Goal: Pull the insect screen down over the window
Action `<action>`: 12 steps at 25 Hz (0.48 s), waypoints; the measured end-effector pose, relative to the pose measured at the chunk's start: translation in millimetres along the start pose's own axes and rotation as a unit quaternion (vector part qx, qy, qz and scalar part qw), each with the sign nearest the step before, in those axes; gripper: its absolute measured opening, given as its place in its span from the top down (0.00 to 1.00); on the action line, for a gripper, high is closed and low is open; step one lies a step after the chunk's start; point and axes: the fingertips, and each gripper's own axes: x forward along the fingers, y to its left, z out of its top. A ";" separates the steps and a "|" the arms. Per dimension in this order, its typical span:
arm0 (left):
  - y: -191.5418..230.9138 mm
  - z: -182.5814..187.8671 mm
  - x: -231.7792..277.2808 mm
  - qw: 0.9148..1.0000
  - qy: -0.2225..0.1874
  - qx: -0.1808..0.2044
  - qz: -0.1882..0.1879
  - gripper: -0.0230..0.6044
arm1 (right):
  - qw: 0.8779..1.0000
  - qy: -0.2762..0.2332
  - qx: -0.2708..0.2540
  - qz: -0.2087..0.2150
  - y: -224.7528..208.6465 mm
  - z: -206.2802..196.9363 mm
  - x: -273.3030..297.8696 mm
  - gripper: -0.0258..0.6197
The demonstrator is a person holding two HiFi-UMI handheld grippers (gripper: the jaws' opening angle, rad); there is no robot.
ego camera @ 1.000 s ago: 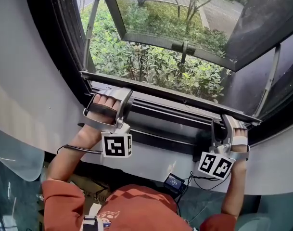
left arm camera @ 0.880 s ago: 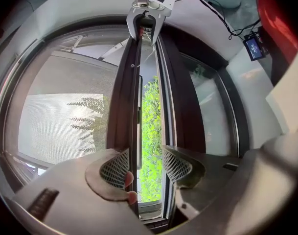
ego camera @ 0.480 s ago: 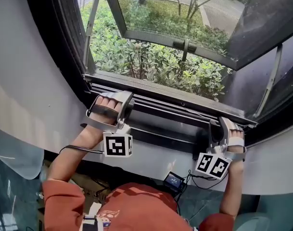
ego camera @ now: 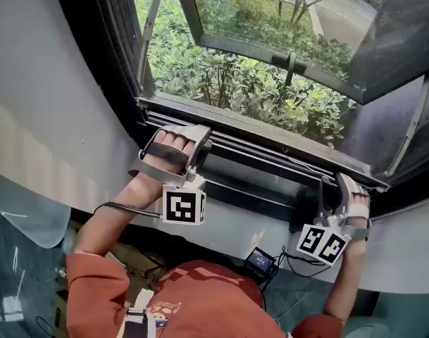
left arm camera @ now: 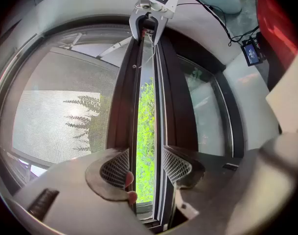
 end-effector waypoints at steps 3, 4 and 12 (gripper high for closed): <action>-0.9 -3.4 -2.3 1.000 0.002 -0.003 -0.011 0.63 | 1.000 -0.001 -0.003 0.002 0.3 3.7 1.1 0.68; -1.1 -3.4 -3.1 1.000 0.002 -0.006 -0.015 0.63 | 1.000 0.000 -0.005 0.003 0.1 4.4 0.6 0.68; -6.2 -4.4 -7.3 0.999 0.001 -0.012 -0.031 0.63 | 1.000 0.000 0.005 0.022 4.1 6.8 -5.2 0.68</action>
